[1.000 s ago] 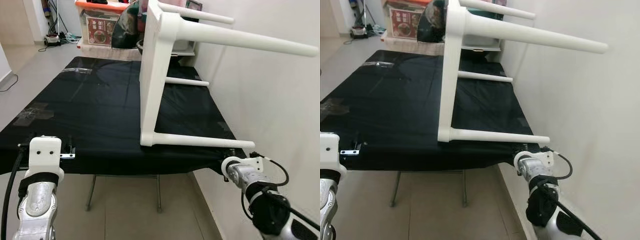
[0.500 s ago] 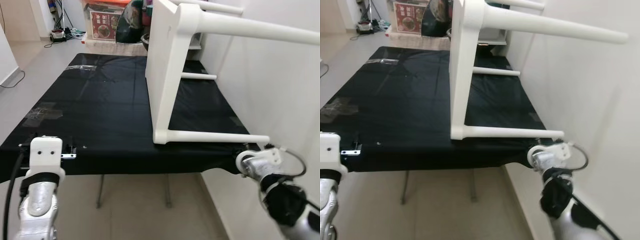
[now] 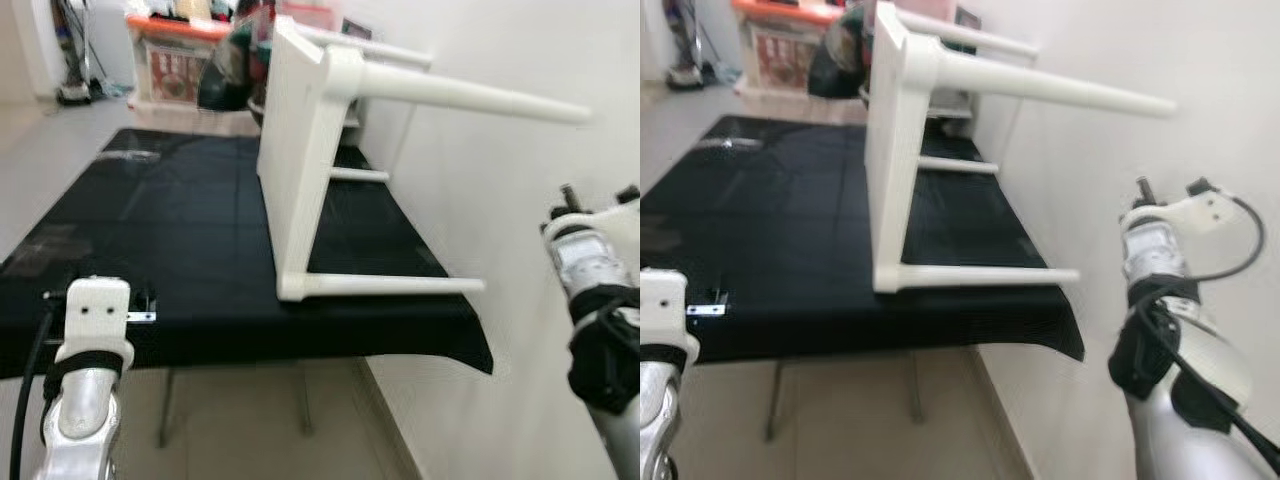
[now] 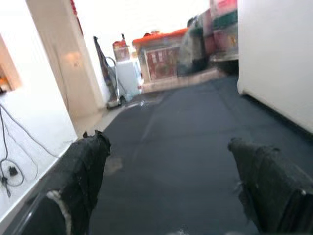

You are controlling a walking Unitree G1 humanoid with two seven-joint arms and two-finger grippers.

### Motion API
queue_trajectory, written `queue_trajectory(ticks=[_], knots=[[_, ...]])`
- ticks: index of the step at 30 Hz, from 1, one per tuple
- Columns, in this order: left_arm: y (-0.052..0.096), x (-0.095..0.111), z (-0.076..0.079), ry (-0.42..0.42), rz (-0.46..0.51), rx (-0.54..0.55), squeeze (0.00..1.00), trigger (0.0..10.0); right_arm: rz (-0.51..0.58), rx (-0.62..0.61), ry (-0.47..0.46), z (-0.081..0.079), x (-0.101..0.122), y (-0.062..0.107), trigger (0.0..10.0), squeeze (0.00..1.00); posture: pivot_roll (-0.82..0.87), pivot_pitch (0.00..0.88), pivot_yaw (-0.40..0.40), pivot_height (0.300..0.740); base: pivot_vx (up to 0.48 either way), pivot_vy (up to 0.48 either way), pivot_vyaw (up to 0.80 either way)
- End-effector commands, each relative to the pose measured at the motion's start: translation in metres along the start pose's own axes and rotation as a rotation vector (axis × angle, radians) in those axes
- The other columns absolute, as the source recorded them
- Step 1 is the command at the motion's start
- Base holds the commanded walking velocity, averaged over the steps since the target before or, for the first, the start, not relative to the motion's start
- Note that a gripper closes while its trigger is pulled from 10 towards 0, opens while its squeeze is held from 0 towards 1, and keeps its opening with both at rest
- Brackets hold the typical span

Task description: Building children table

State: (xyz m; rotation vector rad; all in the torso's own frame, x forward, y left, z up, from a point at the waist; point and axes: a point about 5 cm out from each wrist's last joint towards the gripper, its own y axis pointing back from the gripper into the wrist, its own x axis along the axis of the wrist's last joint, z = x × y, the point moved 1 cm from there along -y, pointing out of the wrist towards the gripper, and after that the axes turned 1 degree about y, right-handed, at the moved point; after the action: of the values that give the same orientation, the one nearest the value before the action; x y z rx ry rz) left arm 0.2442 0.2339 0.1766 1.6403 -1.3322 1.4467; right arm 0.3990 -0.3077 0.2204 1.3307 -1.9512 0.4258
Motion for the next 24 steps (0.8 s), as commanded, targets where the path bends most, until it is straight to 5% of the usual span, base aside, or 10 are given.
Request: queue_trajectory(ticks=[1,2,7,8,10,11,12,16,17,24], knots=[[0.003,-0.003,0.007,0.004,-0.023,-0.023,0.00,10.0,-0.031,0.025,0.059,0.000,-0.011,0.001,10.0,0.02,0.18,0.000,-0.150,0.740,0.000,0.000,0.00],[0.003,-0.004,0.008,0.005,-0.025,-0.025,0.00,10.0,-0.040,0.054,0.085,-0.004,-0.017,0.001,10.0,1.00,0.17,0.000,-0.150,0.740,0.000,0.000,0.00],[0.003,-0.004,0.009,0.007,-0.029,-0.031,0.00,10.0,-0.066,0.137,0.191,-0.015,-0.038,0.004,10.0,1.00,0.16,0.000,-0.147,0.740,0.000,0.000,0.00],[0.002,-0.004,0.009,0.010,-0.027,-0.036,0.00,10.0,-0.053,0.212,0.298,-0.025,-0.049,0.007,10.0,1.00,0.15,0.000,-0.144,0.740,0.000,0.000,0.00],[0.002,-0.004,0.009,0.010,-0.027,-0.036,0.00,10.0,-0.053,0.212,0.298,-0.025,-0.049,0.007,10.0,1.00,0.15,0.000,-0.144,0.740,0.000,0.000,0.00],[0.002,-0.004,0.010,0.017,-0.027,-0.043,0.00,10.0,-0.047,0.297,0.387,-0.035,-0.063,0.012,10.0,1.00,0.14,0.000,-0.143,0.740,0.000,0.000,0.00],[0.001,-0.003,0.014,0.024,-0.023,-0.060,0.00,10.0,0.018,0.443,0.593,-0.049,-0.084,0.026,10.0,1.00,0.13,0.000,-0.144,0.740,0.000,0.000,0.00],[0.001,-0.004,0.015,0.028,-0.023,-0.067,0.00,10.0,0.036,0.492,0.644,-0.051,-0.092,0.033,10.0,1.00,0.13,0.000,-0.142,0.740,0.000,0.000,0.00],[0.002,-0.003,0.017,0.030,-0.022,-0.070,0.00,10.0,0.075,0.553,0.745,-0.053,-0.102,0.043,10.0,1.00,0.12,0.000,-0.146,0.740,0.000,0.000,0.00],[0.003,-0.003,0.020,0.030,-0.018,-0.081,0.00,10.0,0.094,0.671,0.912,-0.043,-0.141,0.083,10.0,1.00,0.12,0.000,-0.150,0.740,0.000,0.000,0.00]])
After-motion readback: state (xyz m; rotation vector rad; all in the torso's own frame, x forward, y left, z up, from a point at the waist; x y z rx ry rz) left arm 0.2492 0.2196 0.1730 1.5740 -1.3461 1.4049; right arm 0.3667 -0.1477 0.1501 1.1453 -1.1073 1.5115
